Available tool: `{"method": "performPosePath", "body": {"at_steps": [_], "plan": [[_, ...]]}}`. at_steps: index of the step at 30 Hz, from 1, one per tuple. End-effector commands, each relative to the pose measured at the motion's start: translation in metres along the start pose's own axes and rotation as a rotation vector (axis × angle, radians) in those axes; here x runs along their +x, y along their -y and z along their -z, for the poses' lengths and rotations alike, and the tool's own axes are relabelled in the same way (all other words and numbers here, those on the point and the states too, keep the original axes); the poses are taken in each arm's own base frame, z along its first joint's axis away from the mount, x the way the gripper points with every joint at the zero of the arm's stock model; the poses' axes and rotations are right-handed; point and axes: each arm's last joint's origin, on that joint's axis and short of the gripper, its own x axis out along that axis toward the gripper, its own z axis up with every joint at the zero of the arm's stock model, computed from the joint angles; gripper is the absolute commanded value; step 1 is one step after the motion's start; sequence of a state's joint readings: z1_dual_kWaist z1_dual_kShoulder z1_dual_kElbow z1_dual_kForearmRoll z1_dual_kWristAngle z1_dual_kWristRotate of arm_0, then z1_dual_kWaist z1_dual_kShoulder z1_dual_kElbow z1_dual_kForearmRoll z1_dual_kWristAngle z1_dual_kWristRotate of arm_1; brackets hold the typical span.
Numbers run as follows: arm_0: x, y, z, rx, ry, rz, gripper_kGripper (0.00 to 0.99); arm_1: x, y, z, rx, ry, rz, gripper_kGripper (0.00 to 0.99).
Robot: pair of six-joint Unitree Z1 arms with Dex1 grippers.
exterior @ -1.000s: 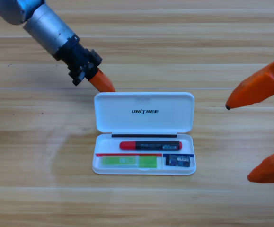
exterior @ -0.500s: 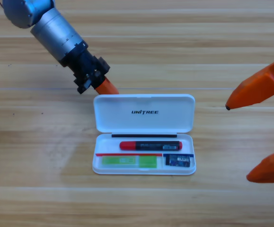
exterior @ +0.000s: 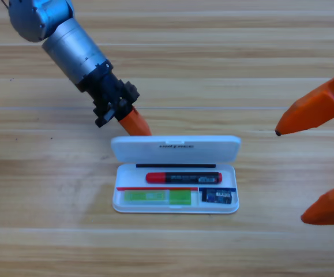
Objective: Clean up eraser and pencils
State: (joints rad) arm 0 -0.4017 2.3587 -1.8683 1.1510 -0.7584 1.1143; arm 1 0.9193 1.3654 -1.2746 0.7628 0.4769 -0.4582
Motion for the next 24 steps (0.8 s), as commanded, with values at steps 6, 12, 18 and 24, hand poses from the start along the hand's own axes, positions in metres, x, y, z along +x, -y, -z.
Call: {"method": "performPosePath", "body": {"at_steps": [6,12,18,24], "plan": [[0.023,0.013,0.003,0.008,-0.033,0.074,0.0,-0.001,0.003,0.007,0.027,0.014,0.007,0.93],[0.031,0.022,0.002,0.019,-0.047,0.096,0.0,0.002,0.004,0.007,0.031,0.012,-0.003,0.93],[0.039,0.038,-0.007,0.06,-0.063,0.105,0.0,0.004,0.005,0.007,0.033,0.008,-0.008,0.93],[0.046,0.045,-0.01,0.08,-0.086,0.087,0.0,0.004,0.005,0.007,0.033,0.008,-0.009,0.93]]}}
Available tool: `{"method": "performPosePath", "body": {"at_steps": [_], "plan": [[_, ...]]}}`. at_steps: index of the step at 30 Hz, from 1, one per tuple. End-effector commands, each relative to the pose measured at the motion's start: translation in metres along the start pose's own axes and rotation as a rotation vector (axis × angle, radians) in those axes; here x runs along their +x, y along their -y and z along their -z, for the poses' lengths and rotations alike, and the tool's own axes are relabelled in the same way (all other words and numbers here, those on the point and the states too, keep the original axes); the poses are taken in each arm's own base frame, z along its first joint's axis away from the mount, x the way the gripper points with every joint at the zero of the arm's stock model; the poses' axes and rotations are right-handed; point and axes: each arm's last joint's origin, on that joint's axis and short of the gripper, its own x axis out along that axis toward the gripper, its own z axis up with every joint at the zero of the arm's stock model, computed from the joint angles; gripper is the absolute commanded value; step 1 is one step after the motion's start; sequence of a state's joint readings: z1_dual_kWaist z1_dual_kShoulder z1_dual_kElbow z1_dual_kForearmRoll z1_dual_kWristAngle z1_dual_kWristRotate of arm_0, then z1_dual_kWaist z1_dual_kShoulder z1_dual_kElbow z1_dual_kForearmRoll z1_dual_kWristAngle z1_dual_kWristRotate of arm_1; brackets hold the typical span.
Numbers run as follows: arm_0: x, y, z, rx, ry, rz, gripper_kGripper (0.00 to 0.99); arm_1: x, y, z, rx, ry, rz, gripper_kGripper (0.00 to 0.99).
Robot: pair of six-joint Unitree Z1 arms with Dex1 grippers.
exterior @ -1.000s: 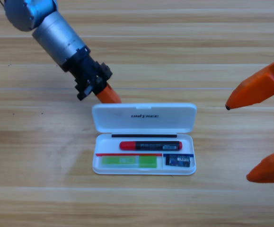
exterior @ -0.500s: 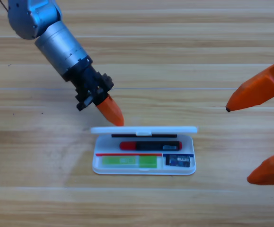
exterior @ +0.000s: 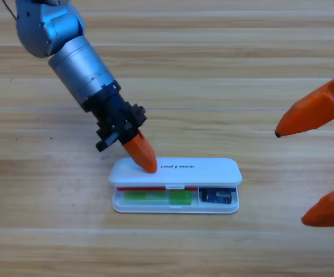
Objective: Clean up eraser and pencils
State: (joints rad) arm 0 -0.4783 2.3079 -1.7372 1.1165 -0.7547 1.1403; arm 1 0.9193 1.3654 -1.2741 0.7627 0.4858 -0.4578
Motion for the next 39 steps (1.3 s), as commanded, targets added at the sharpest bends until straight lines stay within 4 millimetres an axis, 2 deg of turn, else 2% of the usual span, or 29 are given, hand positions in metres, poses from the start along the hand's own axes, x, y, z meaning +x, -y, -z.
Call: {"method": "performPosePath", "body": {"at_steps": [1,8,30,39], "plan": [[0.019,0.011,-0.005,0.028,-0.043,0.009,0.0,0.004,0.006,0.007,0.034,0.004,-0.002,0.93],[0.026,0.014,-0.003,0.036,-0.066,-0.014,0.0,0.005,0.006,0.007,0.035,0.003,-0.003,0.93],[0.026,0.033,0.007,0.053,-0.131,-0.155,0.0,0.009,0.009,0.006,0.04,-0.005,-0.008,0.93],[0.025,0.056,0.004,0.08,-0.157,-0.278,0.0,0.009,0.009,0.007,0.041,-0.005,-0.007,0.93]]}}
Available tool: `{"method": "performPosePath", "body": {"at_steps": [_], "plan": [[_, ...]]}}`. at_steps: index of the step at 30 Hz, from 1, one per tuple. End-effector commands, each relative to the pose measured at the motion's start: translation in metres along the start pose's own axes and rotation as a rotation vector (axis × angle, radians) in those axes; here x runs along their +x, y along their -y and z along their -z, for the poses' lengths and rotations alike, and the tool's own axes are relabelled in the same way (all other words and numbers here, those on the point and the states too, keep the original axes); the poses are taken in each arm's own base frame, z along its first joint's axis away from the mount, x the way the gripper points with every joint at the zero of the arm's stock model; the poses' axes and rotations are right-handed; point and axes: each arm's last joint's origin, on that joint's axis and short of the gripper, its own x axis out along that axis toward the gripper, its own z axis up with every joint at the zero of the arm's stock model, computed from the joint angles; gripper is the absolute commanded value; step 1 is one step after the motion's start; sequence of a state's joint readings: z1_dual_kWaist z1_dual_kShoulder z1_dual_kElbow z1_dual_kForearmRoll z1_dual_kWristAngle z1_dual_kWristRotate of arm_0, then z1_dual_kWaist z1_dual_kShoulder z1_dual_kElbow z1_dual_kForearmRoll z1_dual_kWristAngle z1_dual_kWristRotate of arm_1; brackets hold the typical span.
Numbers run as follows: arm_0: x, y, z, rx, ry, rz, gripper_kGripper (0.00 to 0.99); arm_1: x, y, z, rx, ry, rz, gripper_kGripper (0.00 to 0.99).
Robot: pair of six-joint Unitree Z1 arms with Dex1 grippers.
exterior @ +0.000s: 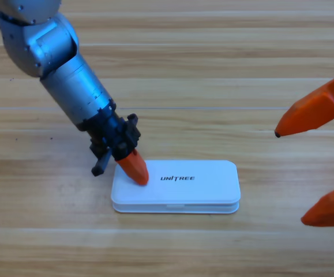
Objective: Clean up eraser and pencils
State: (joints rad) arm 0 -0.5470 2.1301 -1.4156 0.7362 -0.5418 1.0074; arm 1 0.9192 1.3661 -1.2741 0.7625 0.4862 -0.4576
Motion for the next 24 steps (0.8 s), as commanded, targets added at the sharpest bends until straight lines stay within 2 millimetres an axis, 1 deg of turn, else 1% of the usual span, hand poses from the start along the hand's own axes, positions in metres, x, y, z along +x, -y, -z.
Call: {"method": "performPosePath", "body": {"at_steps": [1,5,15,24], "plan": [[0.005,0.021,-0.004,0.02,-0.043,-0.065,0.0,0.008,0.009,0.007,0.041,-0.004,-0.008,0.93],[0.003,0.026,-0.001,0.023,-0.071,-0.13,0.0,0.009,0.009,0.006,0.04,-0.003,-0.007,0.93],[0.02,0.032,0.001,0.036,-0.094,-0.108,0.0,0.009,0.01,0.006,0.041,-0.004,-0.009,0.93],[0.04,0.036,0.002,0.059,-0.115,-0.082,0.0,0.011,0.01,0.005,0.046,-0.004,-0.014,0.93]]}}
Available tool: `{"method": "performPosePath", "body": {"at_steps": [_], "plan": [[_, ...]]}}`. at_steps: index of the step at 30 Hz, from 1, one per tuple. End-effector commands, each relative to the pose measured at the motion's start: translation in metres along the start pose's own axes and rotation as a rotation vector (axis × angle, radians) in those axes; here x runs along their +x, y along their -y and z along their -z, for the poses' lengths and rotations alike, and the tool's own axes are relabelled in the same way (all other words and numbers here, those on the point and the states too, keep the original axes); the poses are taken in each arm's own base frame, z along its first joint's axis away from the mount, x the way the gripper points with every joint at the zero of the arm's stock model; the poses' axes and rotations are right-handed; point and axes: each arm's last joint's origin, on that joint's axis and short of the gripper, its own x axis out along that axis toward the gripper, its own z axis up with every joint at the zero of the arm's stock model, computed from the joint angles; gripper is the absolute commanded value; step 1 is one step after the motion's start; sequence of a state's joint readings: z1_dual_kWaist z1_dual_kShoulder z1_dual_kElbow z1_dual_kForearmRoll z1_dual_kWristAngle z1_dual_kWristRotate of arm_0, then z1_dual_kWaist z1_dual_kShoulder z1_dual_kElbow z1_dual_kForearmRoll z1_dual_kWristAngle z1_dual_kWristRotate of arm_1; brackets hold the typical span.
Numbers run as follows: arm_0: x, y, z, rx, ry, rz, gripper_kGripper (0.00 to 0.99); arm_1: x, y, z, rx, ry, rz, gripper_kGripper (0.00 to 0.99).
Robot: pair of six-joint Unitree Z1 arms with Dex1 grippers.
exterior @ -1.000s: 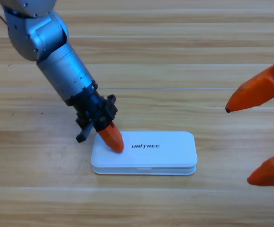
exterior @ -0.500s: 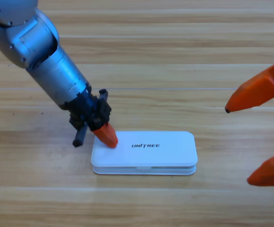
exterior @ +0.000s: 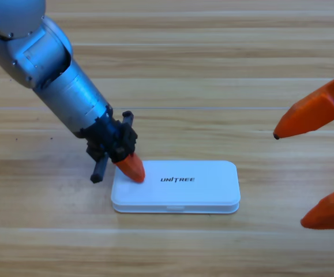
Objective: Clean up eraser and pencils
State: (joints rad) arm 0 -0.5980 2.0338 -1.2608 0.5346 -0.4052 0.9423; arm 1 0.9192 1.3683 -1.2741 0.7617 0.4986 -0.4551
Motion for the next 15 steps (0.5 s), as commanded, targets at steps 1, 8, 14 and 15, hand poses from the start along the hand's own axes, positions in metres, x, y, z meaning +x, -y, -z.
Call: {"method": "performPosePath", "body": {"at_steps": [1,8,14,15], "plan": [[0.0382,0.0186,0.0009,0.025,-0.068,0.079,0.0,0.0097,0.0105,0.0057,0.042,-0.008,-0.003,0.93],[0.0432,0.0224,-0.0045,0.046,-0.082,0.078,0.0,0.0099,0.0108,0.0053,0.044,-0.008,-0.004,0.93],[0.0458,0.0233,-0.0047,0.049,-0.084,0.08,0.0,0.0099,0.0108,0.0053,0.045,-0.008,-0.004,0.93],[0.0444,0.024,-0.0049,0.05,-0.083,0.079,0.0,0.0099,0.0108,0.0053,0.044,-0.008,-0.004,0.93]]}}
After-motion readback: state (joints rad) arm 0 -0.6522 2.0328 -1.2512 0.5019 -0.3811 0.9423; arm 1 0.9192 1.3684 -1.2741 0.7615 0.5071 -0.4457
